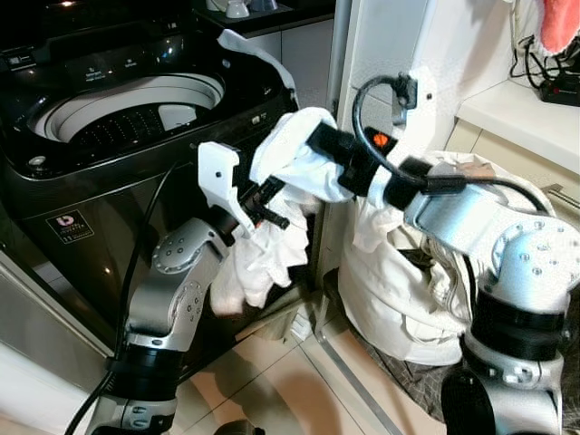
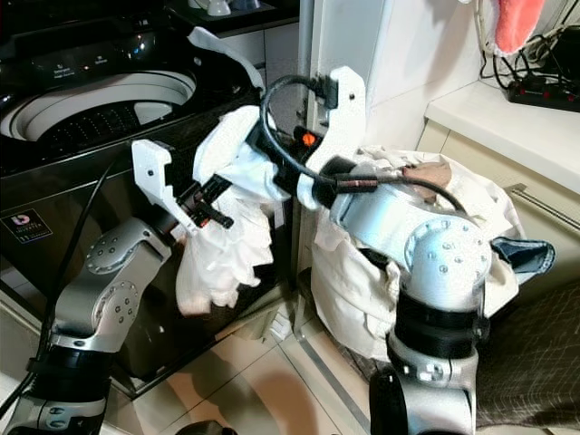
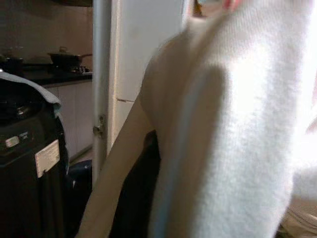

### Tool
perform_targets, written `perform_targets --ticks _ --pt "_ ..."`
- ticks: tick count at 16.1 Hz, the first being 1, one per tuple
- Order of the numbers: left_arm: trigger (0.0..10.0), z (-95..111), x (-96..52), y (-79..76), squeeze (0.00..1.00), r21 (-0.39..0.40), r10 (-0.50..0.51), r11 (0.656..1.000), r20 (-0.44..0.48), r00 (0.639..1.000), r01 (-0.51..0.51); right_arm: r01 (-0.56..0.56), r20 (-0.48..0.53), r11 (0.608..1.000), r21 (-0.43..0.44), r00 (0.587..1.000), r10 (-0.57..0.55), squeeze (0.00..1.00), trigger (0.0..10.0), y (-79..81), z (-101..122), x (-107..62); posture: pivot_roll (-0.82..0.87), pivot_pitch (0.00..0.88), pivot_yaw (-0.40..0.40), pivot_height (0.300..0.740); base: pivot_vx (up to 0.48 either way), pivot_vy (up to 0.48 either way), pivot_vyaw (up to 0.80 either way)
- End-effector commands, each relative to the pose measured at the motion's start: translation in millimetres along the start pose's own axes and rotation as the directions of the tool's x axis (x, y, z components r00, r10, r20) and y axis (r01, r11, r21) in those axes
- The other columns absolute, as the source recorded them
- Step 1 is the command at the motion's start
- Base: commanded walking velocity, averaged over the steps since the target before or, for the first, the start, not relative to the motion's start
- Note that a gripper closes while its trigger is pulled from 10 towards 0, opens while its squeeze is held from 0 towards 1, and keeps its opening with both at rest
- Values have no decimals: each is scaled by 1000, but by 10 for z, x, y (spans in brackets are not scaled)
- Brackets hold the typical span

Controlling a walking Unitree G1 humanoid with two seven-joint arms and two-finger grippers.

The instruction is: Clothes washing

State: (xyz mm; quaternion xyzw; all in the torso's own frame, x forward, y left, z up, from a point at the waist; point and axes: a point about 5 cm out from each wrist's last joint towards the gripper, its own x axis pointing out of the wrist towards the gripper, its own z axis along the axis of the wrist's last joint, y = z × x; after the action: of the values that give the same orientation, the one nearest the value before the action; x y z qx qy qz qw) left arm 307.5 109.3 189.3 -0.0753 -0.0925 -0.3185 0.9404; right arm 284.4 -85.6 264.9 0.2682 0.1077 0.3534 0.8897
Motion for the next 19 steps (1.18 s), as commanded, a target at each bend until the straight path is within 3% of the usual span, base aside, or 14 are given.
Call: perform_targets --ticks 1,4,6,7,8,9,10,11,12,13,14,15,16,19 --pt "0 76 -21 42 0 23 20 1000 29 999 -20 17 6 1000 -15 1000 -17 1000 10000 -6 7 -30 -21 0 35 740 0 0 0" --pt "0 69 -36 105 0 43 50 998 12 999 -50 74 -2 996 -54 997 -75 1000 10000 -124 -11 -140 -19 0 35 740 0 0 0" --pt "0 46 -69 157 0 55 73 996 -11 997 -72 210 31 968 -140 978 -208 1000 10000 -310 35 -319 -16 0 33 740 0 0 0" --pt "0 18 -115 222 0 78 112 991 -40 993 -109 317 129 929 -192 946 -297 1000 10000 -433 134 -475 -25 0 43 740 0 0 0" --pt "0 16 -136 259 0 98 139 986 -52 989 -134 373 160 896 -240 926 -343 0 10000 -466 174 -537 -28 0 45 740 0 0 0" --pt "0 25 -155 348 0 136 223 968 -67 973 -212 428 191 862 -272 902 -387 0 10000 -489 201 -595 -34 0 51 740 0 0 0" --pt "0 63 -154 365 0 186 235 958 -67 970 -220 518 244 791 -326 854 -459 0 10000 -541 214 -648 -34 0 51 740 0 0 0" --pt "0 82 -146 360 0 216 239 951 -65 969 -220 562 270 750 -348 826 -494 0 10000 -571 208 -665 -34 0 49 740 0 0 0" --pt "9451 140 -89 319 0 245 267 938 -59 962 -245 675 330 626 -391 738 -589 0 10000 -683 161 -707 -30 0 45 740 0 0 0" --pt "10000 191 -23 277 0 228 284 937 -51 957 -266 737 371 550 -393 675 -638 0 10000 -761 112 -742 -28 0 44 740 0 0 0" --pt "10000 241 10 244 0 219 277 939 -20 961 -266 753 386 524 -397 656 -649 0 10000 -787 85 -759 -25 0 42 740 0 0 0" --pt "10000 292 74 202 0 198 298 934 21 954 -296 758 378 520 -393 649 -660 0 10000 -808 -48 -757 -26 0 43 740 0 0 0" --pt "10000 260 100 181 0 231 295 928 20 955 -292 742 328 571 -352 669 -667 0 10000 -801 -161 -721 -31 0 46 740 0 0 0" --pt "10000 210 113 141 0 250 283 930 -16 959 -270 737 323 571 -361 673 -665 0 10000 -810 -259 -711 -36 0 49 740 0 116 -688"
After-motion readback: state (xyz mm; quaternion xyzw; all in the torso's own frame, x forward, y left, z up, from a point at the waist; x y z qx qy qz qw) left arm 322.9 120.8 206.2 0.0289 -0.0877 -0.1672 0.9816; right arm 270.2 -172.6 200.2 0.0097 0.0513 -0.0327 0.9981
